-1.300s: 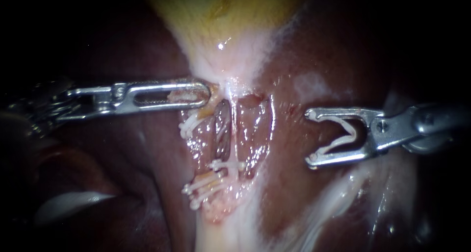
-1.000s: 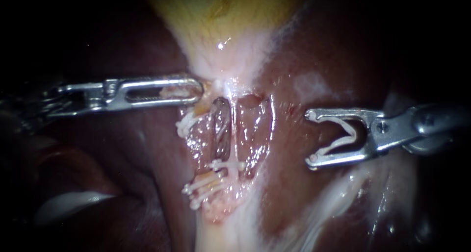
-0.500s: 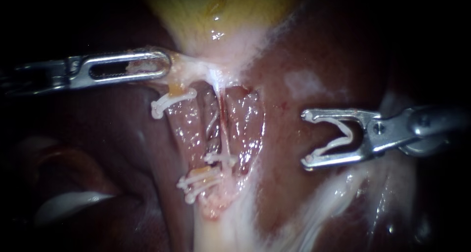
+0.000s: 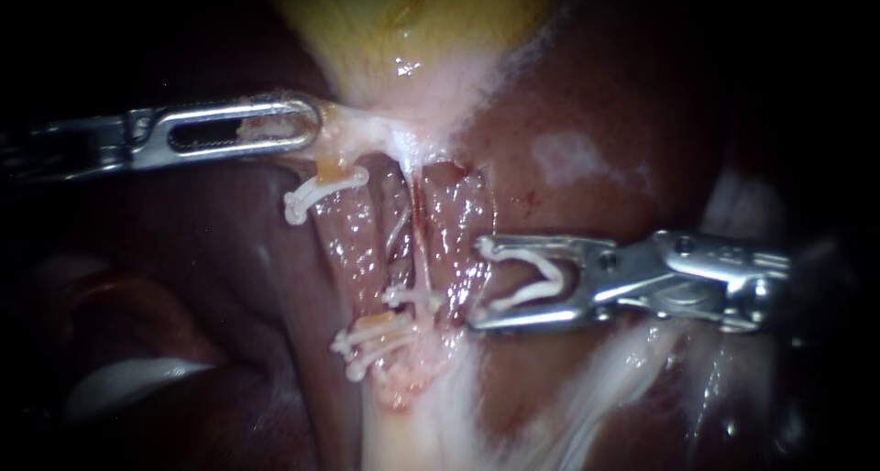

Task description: Clipping second clip right tube

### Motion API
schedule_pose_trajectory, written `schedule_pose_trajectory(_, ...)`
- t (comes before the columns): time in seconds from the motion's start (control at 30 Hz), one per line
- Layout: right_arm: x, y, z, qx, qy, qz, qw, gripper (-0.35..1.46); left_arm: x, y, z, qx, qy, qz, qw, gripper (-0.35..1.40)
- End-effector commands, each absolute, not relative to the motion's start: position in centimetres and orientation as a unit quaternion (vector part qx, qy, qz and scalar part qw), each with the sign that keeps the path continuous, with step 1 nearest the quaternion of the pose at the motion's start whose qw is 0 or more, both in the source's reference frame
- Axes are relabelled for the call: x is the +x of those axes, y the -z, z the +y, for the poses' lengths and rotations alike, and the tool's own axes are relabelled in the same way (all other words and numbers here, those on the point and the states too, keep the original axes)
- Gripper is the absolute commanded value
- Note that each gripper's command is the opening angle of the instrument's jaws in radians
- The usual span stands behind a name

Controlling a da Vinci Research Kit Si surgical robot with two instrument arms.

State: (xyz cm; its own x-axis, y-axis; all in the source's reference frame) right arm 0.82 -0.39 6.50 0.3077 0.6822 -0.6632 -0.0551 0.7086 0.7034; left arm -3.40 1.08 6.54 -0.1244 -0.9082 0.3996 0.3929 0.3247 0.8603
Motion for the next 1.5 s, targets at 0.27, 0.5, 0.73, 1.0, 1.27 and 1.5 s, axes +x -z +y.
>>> schedule_pose_trajectory(0.27, 1.04, -6.79, -0.32, 0.316, -0.292, 0.519, 0.739, 0.49, -3.4, -6.54, 1.07, 0.241, 0.528, -0.532, 0.616, -0.35)
schedule_pose_trajectory(0.5, 1.09, -7.0, -0.34, 0.327, -0.312, 0.512, 0.731, 0.49, -3.4, -6.54, 1.07, 0.241, 0.528, -0.532, 0.616, -0.35)
schedule_pose_trajectory(0.73, 1.2, -7.1, -0.37, 0.345, -0.314, 0.51, 0.723, 0.49, -3.4, -6.54, 1.07, 0.241, 0.529, -0.532, 0.616, -0.35)
schedule_pose_trajectory(1.0, 1.33, -7.09, -0.39, 0.39, -0.321, 0.528, 0.683, 0.49, -3.41, -6.54, 1.06, 0.241, 0.529, -0.532, 0.616, -0.35)
schedule_pose_trajectory(1.27, 1.35, -7.07, -0.43, 0.439, -0.322, 0.552, 0.632, 0.49, -3.41, -6.54, 1.06, 0.241, 0.529, -0.532, 0.616, -0.35)
schedule_pose_trajectory(1.5, 1.4, -6.98, -0.5, 0.471, -0.314, 0.563, 0.602, 0.48, -3.41, -6.54, 1.06, 0.241, 0.529, -0.532, 0.616, -0.35)
